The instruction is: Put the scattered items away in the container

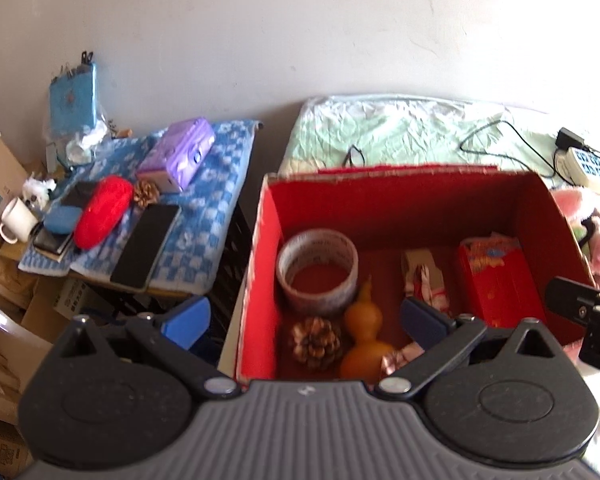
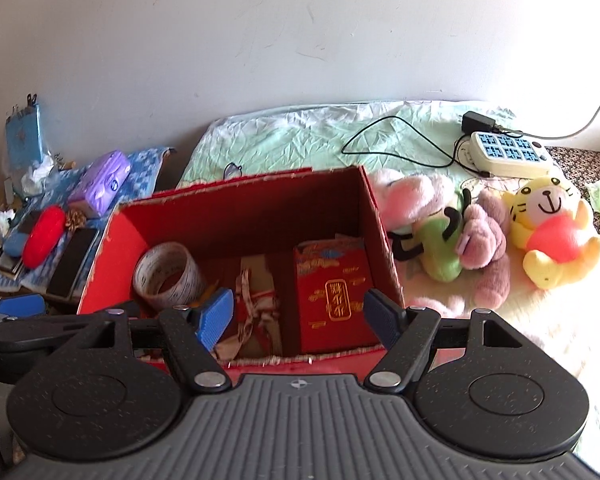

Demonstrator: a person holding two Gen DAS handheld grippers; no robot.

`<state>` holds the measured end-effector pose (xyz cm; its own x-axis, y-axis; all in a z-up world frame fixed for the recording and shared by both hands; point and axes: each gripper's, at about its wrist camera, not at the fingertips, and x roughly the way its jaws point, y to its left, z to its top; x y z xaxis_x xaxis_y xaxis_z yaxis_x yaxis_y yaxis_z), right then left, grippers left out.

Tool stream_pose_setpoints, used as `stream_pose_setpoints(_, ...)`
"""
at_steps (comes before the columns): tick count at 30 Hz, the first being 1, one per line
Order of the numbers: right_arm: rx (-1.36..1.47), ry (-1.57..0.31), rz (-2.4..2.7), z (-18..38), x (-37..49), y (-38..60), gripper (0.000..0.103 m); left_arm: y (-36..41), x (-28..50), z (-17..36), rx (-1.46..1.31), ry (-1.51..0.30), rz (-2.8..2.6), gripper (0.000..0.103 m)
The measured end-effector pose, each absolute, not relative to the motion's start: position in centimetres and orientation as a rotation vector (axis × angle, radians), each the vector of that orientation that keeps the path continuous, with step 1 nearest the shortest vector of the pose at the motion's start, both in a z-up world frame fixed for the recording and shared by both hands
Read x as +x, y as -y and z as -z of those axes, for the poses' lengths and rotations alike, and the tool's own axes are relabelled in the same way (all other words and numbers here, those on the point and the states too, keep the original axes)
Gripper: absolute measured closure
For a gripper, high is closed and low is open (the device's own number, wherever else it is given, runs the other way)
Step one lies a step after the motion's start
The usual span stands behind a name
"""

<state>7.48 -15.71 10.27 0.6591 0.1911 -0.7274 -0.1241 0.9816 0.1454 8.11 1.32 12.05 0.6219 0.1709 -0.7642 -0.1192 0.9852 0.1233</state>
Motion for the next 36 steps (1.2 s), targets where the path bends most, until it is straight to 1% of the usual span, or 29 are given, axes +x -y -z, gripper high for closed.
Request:
stream_pose_setpoints(10,0.104,-0.817,-0.143,-9.4,9.1,16.1,0.028,-1.6,9.5,-12.2,0.03,-0.838,-0.201,0.002)
stream_pose_setpoints(23,0.092,-0.799,-0.161,-8.4,8.9,16.0,0.029,-0.3,8.5,-11.0,0.044,-0.834,-0.181,0.002)
stream_pose_setpoints(36,0.085,-0.818,-0.185,-7.5,8.6,16.0,0.03,-0.8,8.0,-9.3,0.014,-0.909,-0.159,0.002)
